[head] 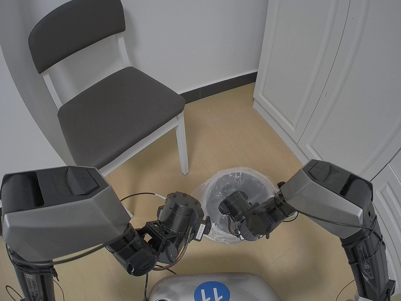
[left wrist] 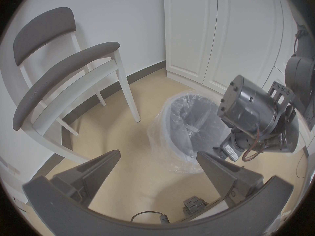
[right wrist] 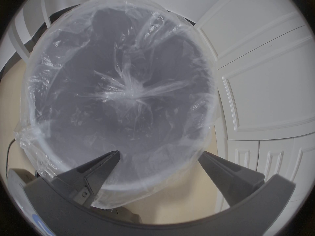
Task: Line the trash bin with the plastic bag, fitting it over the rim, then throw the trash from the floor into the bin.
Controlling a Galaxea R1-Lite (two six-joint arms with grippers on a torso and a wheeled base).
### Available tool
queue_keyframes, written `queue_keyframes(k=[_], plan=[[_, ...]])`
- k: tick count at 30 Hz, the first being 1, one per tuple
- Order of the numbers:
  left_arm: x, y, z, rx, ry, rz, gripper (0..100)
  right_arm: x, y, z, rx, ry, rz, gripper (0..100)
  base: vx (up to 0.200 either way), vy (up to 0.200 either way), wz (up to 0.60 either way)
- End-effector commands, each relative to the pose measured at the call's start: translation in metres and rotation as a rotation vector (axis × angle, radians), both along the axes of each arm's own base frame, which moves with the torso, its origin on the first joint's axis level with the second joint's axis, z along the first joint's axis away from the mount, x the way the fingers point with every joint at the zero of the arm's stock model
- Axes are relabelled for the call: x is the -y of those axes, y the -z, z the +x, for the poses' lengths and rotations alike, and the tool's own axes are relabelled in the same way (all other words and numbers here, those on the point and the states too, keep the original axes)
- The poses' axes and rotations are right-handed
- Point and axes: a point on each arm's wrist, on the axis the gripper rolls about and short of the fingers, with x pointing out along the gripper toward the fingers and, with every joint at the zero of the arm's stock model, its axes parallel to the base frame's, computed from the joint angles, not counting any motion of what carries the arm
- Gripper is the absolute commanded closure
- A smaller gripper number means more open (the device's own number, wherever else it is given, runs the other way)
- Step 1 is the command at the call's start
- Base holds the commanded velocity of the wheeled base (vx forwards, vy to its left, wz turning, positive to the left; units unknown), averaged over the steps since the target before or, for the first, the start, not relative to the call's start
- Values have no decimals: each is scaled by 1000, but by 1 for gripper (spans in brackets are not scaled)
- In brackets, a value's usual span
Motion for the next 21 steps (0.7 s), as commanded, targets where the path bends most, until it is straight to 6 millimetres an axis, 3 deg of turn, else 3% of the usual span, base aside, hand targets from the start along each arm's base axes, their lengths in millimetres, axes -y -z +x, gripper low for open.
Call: queue_keyframes(k=[1, 8, 21], plan=[[1, 7, 2, -5, 0, 6, 0, -1, -7, 2, 31, 0, 22, 0, 0, 0, 0], [2, 9, 2, -4, 0, 5, 0, 7, -35, 7, 77, 13, 50, 0, 0, 0, 0], [1, 7, 1, 7, -2, -5, 0, 20, -54, -2, 87, 30, 47, 0, 0, 0, 0]])
